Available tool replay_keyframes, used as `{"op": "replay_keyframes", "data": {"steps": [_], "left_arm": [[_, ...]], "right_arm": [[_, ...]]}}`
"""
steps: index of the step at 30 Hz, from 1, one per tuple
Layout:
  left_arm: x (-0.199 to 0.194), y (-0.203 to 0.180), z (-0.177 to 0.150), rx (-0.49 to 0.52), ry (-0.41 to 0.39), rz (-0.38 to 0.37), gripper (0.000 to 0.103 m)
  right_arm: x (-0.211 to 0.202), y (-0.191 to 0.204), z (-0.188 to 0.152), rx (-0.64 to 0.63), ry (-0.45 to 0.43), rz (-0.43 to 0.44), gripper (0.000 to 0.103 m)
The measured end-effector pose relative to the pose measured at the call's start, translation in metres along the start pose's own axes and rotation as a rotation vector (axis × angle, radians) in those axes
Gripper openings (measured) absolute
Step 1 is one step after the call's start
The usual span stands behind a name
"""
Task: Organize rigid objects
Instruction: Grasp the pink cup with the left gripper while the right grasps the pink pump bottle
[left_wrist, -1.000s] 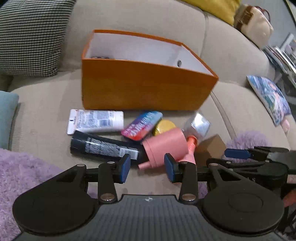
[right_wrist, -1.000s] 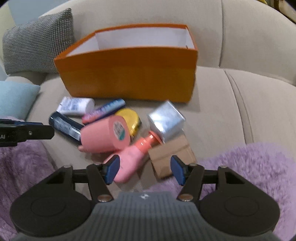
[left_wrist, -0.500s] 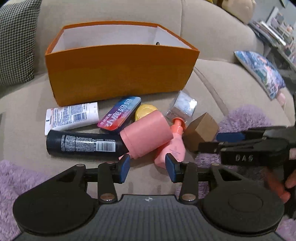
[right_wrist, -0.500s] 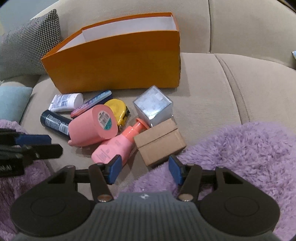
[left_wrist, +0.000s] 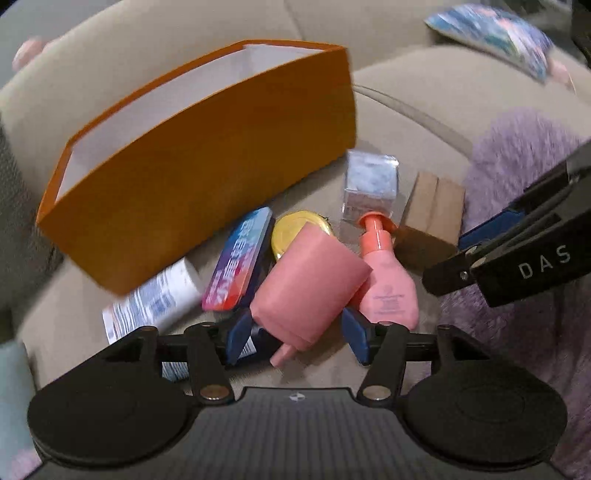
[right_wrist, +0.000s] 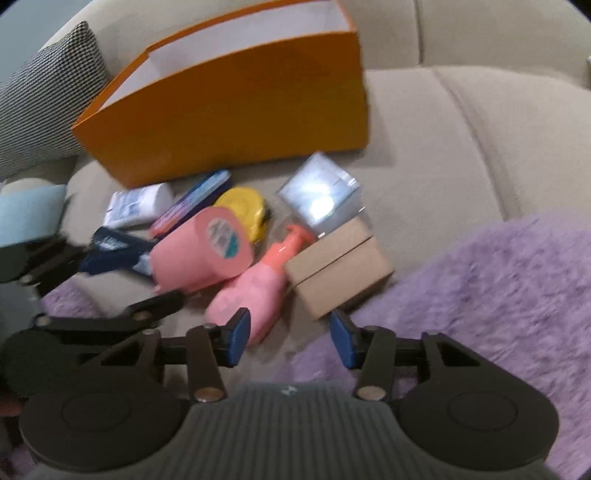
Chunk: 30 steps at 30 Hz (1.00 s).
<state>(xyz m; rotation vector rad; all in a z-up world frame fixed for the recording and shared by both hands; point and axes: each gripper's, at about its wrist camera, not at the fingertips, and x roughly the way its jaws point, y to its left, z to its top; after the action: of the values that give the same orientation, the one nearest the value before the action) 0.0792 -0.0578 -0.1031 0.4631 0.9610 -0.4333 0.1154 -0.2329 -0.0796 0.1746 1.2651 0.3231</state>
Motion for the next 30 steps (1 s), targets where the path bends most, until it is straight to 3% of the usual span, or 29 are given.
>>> {"op": "replay_keyframes", "data": {"steps": [7, 11, 15, 17, 21, 25, 28, 30], "left_arm": [[0.014, -0.009, 0.006, 0.121, 0.001, 0.003, 0.075], [0.023, -0.009, 0.010, 0.113, 0.001, -0.017, 0.077], [0.025, -0.004, 0.010, 0.066, 0.009, -0.039, 0.073], [0.023, 0.005, 0.011, -0.016, 0.025, -0.059, 0.072], [0.016, 0.034, 0.006, -0.304, 0.107, -0.173, 0.072], [0.012, 0.057, -0.013, -0.523, 0.152, -0.271, 0.070], [0.011, 0.069, -0.027, -0.632, 0.181, -0.294, 0.070], [0.008, 0.067, -0.028, -0.608, 0.173, -0.289, 0.070]], "right_arm": [[0.009, 0.005, 0.007, 0.038, 0.024, 0.028, 0.041], [0.013, 0.009, 0.013, 0.039, 0.027, 0.035, 0.041], [0.019, 0.008, 0.017, 0.056, 0.039, 0.042, 0.039], [0.021, 0.007, 0.018, 0.069, 0.047, 0.051, 0.039], [0.025, 0.008, 0.021, 0.077, 0.058, 0.065, 0.039], [0.030, 0.012, 0.024, 0.047, 0.067, 0.069, 0.039], [0.033, 0.017, 0.024, 0.030, 0.069, 0.059, 0.040], [0.032, 0.019, 0.023, 0.014, 0.065, 0.057, 0.040]]}}
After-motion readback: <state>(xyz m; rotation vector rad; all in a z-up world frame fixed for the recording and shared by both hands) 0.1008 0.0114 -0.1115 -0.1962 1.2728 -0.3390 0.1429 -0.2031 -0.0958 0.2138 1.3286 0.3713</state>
